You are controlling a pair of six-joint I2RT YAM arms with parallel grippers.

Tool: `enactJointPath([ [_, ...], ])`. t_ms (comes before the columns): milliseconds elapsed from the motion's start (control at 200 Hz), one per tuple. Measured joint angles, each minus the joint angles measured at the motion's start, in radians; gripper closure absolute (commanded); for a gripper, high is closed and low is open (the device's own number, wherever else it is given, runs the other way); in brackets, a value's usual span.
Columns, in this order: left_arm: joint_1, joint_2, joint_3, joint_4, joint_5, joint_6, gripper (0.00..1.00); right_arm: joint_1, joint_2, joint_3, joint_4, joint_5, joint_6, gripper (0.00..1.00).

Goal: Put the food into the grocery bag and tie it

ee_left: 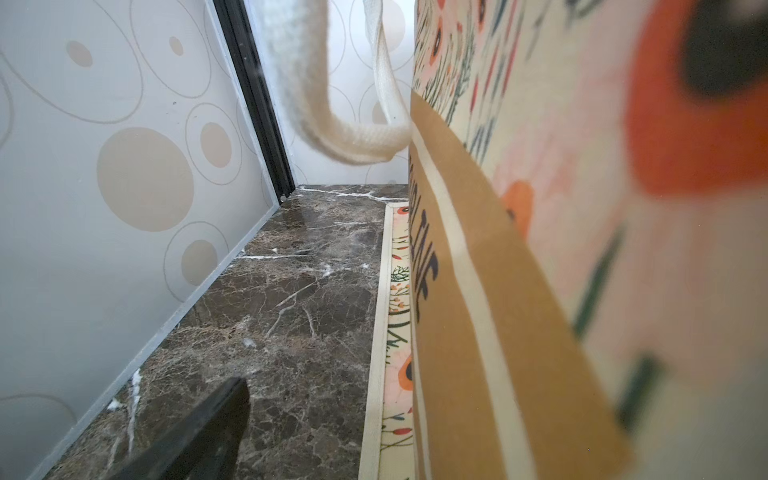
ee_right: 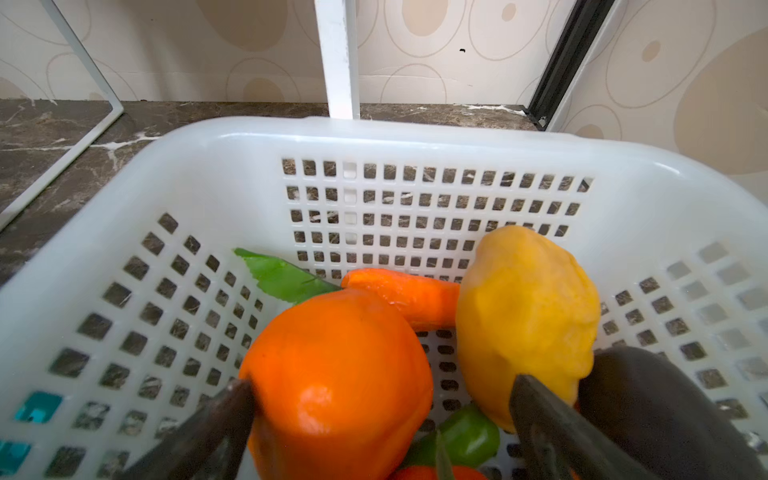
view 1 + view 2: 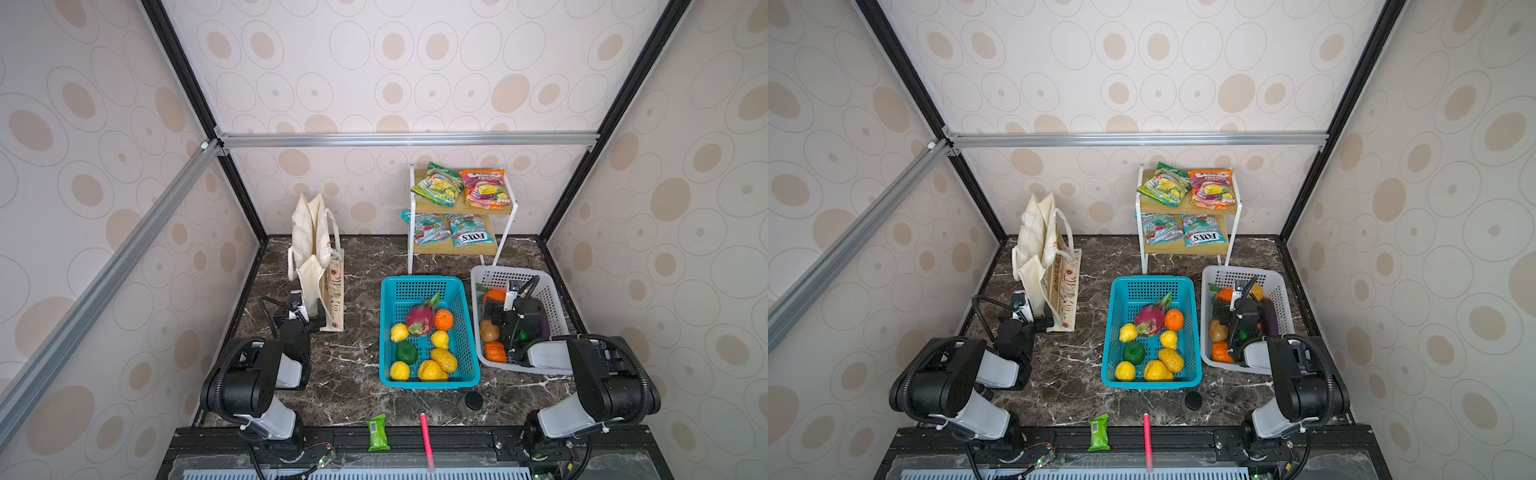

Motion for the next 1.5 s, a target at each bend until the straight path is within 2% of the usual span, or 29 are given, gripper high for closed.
enactJointPath([
  [1360,0.0,0.0,0.007,0.002,0.001,0.0,0.01,0.0,0.0,0.0,0.0,0.0,0.0,0.0],
  [1500,0.0,-0.008,-0.019,0.051,0.006,0.001,0.01,0.0,0.0,0.0,0.0,-0.001,-0.001,0.0],
])
